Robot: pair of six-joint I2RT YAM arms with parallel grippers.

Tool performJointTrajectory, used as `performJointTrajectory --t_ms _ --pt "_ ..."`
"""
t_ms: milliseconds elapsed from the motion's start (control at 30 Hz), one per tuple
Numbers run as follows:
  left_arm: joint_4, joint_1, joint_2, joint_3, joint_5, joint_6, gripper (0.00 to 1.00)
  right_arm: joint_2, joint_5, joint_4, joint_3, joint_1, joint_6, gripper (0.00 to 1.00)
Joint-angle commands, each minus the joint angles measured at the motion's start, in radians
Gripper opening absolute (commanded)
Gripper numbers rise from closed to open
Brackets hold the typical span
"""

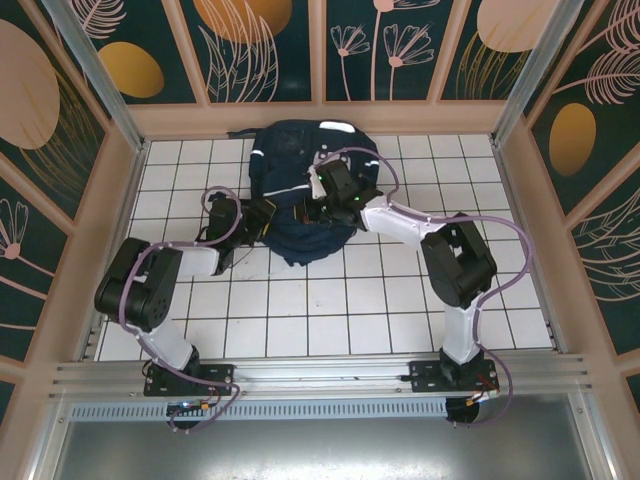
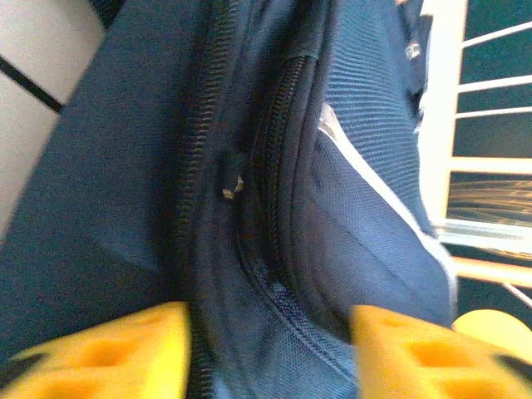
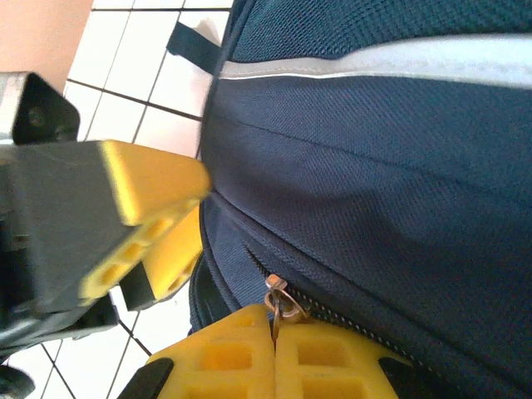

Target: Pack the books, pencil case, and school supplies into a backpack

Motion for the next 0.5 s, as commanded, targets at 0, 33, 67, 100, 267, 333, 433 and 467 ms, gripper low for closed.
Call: performJointTrajectory --t_ms 0,33,67,100,267,333,433,467 --pt "0.062 -0.022 0.098 0.05 0.033 0.008 0.14 -0.118 -0.059 0.094 -0.045 0.035 -0.002 0.0" --pt "0.081 -0.02 0.117 0.058 0.041 0.008 0.0 -0.126 -0.048 0.06 -0.061 0.034 -0.015 0.0" --pt "0.084 -0.015 0.126 0.064 0.045 0.013 0.0 -0.132 -0.023 0.011 -0.068 0.034 -0.037 0.0" --pt "0.075 -0.009 0.129 0.067 0.045 0.025 0.0 -0.136 -0.002 -0.045 -0.071 0.033 -0.067 0.0" --pt "-0.033 0.045 0.076 0.058 0.025 0.129 0.0 -0.143 0.186 -0.352 -0.065 -0.004 -0.214 0.0" --pt "-0.077 0.064 0.049 0.053 0.02 0.167 0.0 -0.152 0.239 -0.401 -0.073 -0.04 -0.232 0.0" --pt "-0.131 0.092 0.012 0.047 0.012 0.212 0.0 -0.168 0.297 -0.432 -0.073 -0.104 -0.245 0.0" --pt "-0.144 0.099 0.002 0.046 0.008 0.224 0.0 -0.167 0.31 -0.443 -0.064 -0.123 -0.249 0.0"
